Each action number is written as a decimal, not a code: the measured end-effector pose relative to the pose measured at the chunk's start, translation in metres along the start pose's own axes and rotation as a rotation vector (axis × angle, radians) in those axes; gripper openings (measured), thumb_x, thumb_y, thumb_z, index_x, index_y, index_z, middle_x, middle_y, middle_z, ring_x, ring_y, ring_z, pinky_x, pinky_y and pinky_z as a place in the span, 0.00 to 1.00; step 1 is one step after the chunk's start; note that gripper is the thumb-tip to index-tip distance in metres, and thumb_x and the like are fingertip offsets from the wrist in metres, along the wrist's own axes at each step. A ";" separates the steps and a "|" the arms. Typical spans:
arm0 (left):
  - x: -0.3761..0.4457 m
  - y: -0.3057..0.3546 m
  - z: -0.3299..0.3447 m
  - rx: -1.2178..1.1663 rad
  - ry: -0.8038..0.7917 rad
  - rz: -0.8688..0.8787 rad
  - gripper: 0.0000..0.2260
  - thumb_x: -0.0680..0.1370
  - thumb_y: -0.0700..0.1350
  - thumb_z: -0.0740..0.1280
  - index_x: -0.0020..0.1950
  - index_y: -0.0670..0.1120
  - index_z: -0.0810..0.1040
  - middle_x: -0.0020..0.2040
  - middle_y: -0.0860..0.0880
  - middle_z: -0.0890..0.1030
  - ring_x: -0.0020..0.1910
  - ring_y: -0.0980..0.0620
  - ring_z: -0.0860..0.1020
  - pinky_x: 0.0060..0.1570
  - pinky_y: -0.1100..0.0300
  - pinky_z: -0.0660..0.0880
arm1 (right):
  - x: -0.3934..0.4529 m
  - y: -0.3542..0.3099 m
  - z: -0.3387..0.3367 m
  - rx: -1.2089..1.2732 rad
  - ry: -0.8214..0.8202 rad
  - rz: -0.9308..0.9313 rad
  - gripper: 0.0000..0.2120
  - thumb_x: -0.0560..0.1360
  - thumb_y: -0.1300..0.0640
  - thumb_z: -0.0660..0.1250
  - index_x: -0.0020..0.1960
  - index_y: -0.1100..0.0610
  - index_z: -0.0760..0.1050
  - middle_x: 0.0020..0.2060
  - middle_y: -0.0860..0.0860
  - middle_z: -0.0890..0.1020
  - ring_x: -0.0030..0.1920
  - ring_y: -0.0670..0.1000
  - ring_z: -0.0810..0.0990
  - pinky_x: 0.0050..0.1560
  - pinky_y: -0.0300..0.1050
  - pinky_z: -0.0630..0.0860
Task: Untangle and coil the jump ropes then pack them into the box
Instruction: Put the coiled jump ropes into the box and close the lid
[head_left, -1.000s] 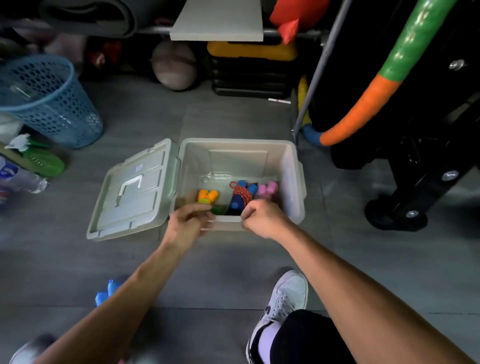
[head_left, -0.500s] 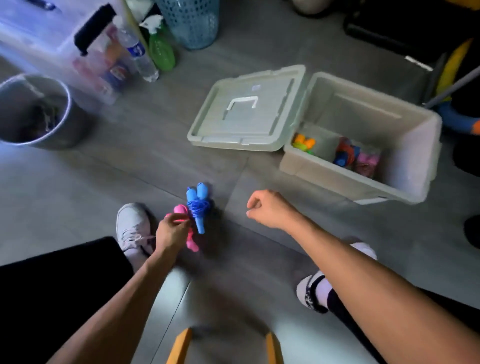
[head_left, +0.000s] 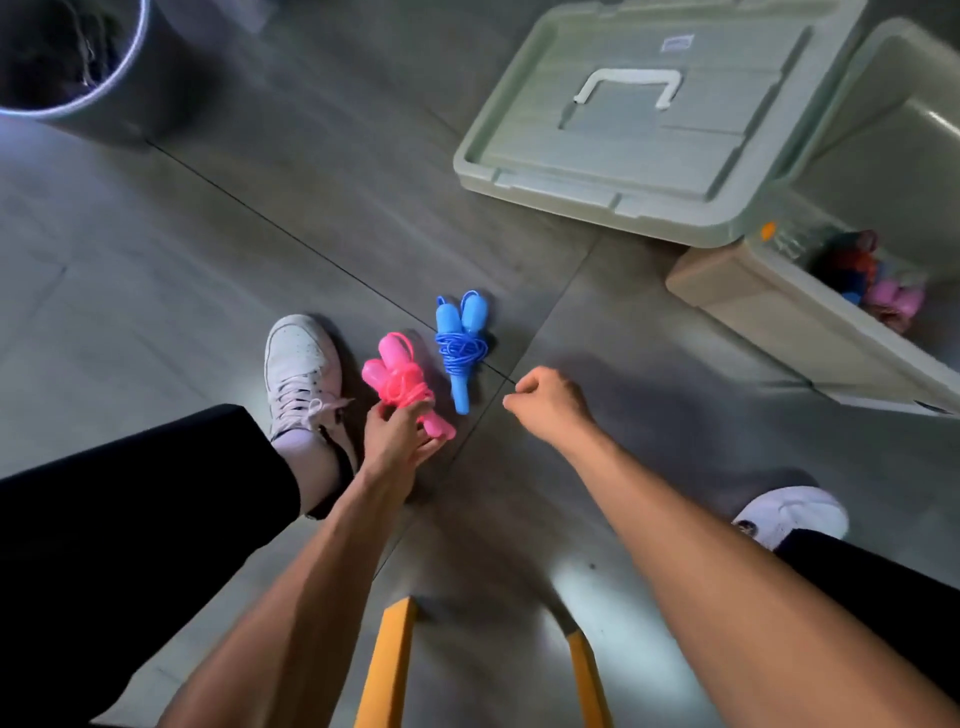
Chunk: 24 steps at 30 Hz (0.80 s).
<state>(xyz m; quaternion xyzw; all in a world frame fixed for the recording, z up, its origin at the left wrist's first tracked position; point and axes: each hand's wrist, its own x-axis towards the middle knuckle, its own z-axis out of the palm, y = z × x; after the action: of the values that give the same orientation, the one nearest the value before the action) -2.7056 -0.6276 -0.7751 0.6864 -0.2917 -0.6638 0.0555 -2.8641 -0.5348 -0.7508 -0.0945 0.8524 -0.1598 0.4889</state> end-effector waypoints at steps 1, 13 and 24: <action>-0.002 0.003 -0.003 -0.003 0.003 0.043 0.13 0.71 0.37 0.69 0.55 0.42 0.77 0.44 0.43 0.78 0.40 0.43 0.80 0.40 0.48 0.81 | 0.007 -0.007 0.006 0.001 0.050 0.028 0.12 0.71 0.54 0.69 0.52 0.58 0.79 0.51 0.55 0.83 0.53 0.56 0.81 0.47 0.41 0.75; -0.014 0.033 -0.017 0.247 0.005 0.168 0.13 0.74 0.36 0.69 0.56 0.47 0.76 0.46 0.48 0.77 0.42 0.51 0.77 0.39 0.46 0.82 | 0.031 -0.042 0.036 0.187 0.045 -0.010 0.21 0.66 0.55 0.75 0.54 0.56 0.70 0.51 0.54 0.80 0.46 0.55 0.80 0.41 0.42 0.72; -0.114 0.053 0.100 0.076 -0.468 0.315 0.09 0.74 0.46 0.63 0.40 0.47 0.83 0.41 0.47 0.79 0.40 0.50 0.73 0.37 0.57 0.68 | -0.082 0.040 -0.188 0.414 -0.049 -0.176 0.18 0.63 0.48 0.72 0.50 0.56 0.80 0.45 0.59 0.85 0.44 0.58 0.84 0.48 0.52 0.76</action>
<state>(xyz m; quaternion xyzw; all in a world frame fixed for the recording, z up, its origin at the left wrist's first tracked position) -2.8111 -0.5868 -0.6615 0.4625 -0.4243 -0.7759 0.0632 -2.9852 -0.4374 -0.6107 -0.0700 0.7777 -0.3711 0.5026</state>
